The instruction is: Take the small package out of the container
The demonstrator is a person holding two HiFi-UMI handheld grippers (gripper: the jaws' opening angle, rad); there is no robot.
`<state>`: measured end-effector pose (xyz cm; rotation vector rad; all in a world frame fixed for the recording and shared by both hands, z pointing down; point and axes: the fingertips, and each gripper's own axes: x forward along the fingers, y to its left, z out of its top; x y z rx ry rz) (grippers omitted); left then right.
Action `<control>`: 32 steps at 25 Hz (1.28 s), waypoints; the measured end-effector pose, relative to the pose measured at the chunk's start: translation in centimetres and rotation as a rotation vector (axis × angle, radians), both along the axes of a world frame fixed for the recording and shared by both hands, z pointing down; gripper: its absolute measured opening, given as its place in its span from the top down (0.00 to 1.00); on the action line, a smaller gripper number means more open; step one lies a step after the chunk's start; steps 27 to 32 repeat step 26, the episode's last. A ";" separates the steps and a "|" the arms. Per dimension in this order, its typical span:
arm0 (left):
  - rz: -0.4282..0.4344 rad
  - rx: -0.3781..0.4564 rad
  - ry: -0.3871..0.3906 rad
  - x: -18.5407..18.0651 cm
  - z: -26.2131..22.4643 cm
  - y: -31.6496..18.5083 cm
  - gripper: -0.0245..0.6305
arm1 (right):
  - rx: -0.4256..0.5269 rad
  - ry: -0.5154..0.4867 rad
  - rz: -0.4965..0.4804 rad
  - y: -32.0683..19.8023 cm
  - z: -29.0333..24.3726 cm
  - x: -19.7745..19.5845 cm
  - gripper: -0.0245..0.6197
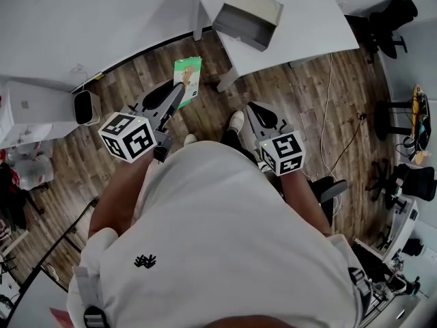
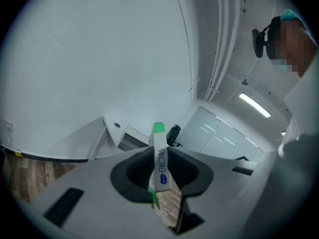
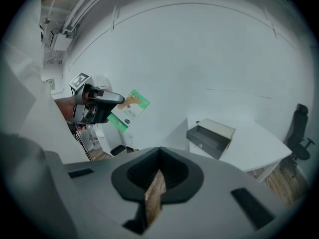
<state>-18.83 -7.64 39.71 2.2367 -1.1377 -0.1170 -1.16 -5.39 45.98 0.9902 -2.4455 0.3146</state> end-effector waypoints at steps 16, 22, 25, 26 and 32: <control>0.022 -0.001 -0.014 0.9 -0.2 0.8 0.83 | -0.009 0.000 0.009 0.8 0.4 0.4 0.95; 0.021 -0.003 -0.023 1.1 -0.2 0.6 0.83 | -0.014 0.001 0.006 0.3 0.6 0.5 0.95; 0.021 -0.003 -0.025 1.0 -0.1 0.5 0.83 | -0.012 0.000 0.001 0.0 0.6 0.4 0.95; 0.021 -0.003 -0.026 1.0 -0.1 0.5 0.83 | -0.011 0.001 0.000 -0.1 0.6 0.4 0.95; 0.021 -0.003 -0.026 1.0 -0.1 0.5 0.83 | -0.011 0.001 0.000 -0.1 0.6 0.4 0.95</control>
